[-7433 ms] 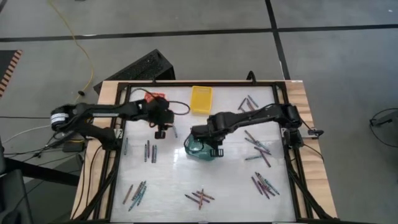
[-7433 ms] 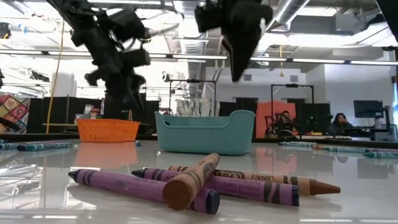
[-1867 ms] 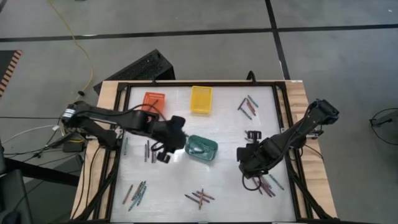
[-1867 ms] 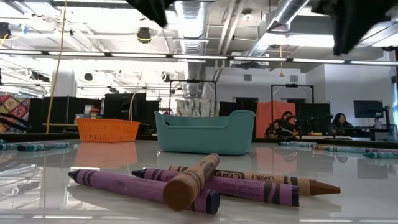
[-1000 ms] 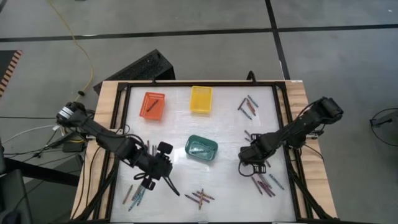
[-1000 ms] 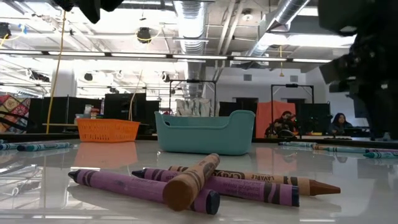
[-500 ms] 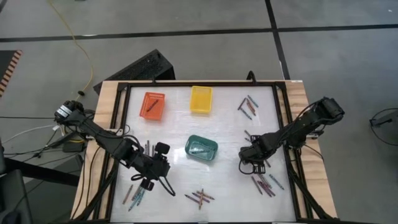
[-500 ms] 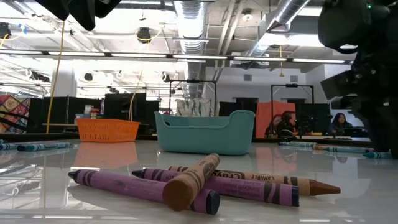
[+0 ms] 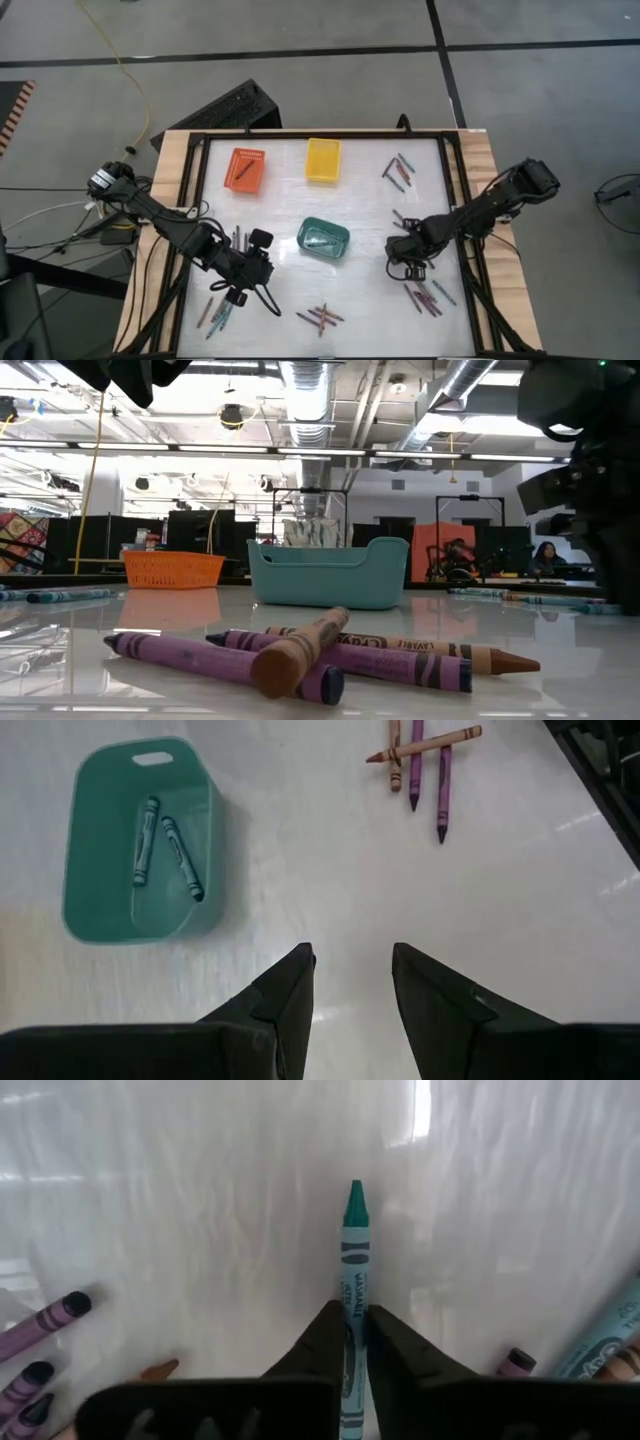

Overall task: Sort crayons
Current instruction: Put the blue crayon into the blue bin

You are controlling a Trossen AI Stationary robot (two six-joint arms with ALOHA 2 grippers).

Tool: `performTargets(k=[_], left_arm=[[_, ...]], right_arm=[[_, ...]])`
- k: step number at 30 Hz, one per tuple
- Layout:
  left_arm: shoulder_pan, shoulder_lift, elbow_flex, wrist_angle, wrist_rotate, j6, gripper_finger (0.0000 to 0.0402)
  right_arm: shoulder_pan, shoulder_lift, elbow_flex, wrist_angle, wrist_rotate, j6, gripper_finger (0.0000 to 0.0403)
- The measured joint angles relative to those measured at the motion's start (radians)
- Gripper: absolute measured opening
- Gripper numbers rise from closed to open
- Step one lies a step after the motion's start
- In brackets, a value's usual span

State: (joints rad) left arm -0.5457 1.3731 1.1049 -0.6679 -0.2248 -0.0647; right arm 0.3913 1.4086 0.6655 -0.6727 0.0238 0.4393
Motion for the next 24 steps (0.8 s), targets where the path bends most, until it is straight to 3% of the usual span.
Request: performTargets(k=[8,24], left_arm=[[0.000,0.000,0.000,-0.003,-0.001,0.000,0.0128],[0.000,0.000,0.000,-0.044,-0.018,-0.011,0.0128]], right_arm=[[0.000,0.001,0.000,0.036,-0.003,-0.003,0.0008],[-0.001,0.004,0.070,0.109,-0.005,-0.013,0.0004]])
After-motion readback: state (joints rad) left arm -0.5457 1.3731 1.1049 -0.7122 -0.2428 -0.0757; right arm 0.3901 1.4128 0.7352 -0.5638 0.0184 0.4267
